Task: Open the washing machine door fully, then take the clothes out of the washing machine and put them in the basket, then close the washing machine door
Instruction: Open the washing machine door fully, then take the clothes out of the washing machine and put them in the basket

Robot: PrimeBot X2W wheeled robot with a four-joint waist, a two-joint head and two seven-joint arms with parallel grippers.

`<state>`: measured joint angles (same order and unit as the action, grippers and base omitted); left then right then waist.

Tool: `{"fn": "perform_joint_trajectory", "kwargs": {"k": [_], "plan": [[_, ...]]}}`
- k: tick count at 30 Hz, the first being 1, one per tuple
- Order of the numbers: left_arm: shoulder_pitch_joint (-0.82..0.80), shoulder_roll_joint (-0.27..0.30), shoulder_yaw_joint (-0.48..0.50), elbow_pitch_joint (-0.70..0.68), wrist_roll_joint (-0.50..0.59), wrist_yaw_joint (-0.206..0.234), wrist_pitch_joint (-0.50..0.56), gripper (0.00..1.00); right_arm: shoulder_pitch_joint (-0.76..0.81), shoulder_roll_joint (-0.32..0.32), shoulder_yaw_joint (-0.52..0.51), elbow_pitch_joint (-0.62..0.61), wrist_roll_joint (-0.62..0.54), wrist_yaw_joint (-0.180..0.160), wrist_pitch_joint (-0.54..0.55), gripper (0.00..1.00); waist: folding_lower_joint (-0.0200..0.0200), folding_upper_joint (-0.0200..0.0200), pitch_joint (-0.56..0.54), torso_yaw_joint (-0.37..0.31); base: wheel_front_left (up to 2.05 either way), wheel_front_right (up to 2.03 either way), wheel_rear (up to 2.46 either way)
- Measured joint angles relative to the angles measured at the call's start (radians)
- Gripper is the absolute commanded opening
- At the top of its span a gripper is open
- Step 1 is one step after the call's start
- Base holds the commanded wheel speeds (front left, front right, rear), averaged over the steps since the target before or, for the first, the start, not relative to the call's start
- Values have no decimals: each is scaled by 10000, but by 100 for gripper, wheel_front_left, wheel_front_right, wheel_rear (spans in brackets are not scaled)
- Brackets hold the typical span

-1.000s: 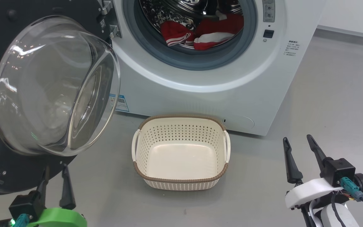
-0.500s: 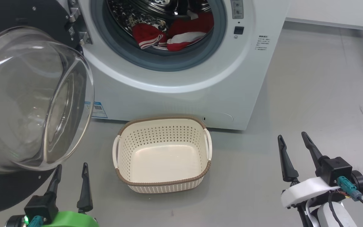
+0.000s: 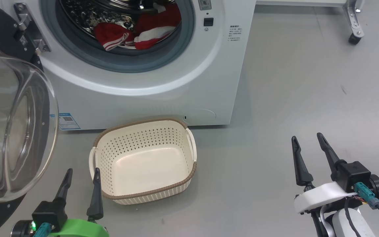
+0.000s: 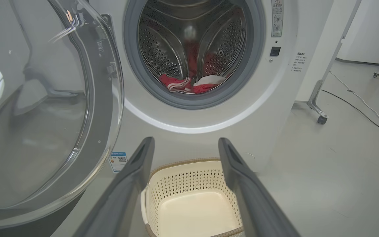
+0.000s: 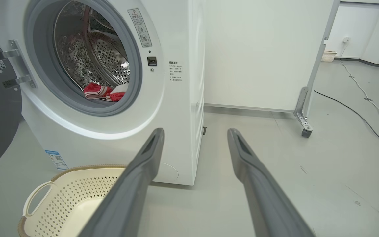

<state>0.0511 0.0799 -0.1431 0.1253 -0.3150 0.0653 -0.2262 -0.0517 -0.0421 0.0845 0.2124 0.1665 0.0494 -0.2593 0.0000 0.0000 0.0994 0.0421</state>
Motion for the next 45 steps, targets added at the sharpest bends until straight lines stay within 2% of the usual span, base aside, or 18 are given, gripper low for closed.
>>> {"fn": "perform_joint_trajectory", "kwargs": {"k": [6, 13, 45], "plan": [[-5, -2, -88, -19, 15, 2, 67, 100, 3, 2, -56, -113, 2, -12, 0, 100, 0, 0, 131, -356, 0, 0, 0], [-12, -4, -142, -21, 98, 27, 184, 100, 14, 4, -50, -194, 123, -98, 0, 100, 0, 0, 114, -464, 0, 0, 0], [-10, -25, -71, -50, 282, 267, 403, 100, 367, 2, 201, -278, 255, -236, 0, 100, 0, 0, -82, -485, 14, -14, 0]]}}
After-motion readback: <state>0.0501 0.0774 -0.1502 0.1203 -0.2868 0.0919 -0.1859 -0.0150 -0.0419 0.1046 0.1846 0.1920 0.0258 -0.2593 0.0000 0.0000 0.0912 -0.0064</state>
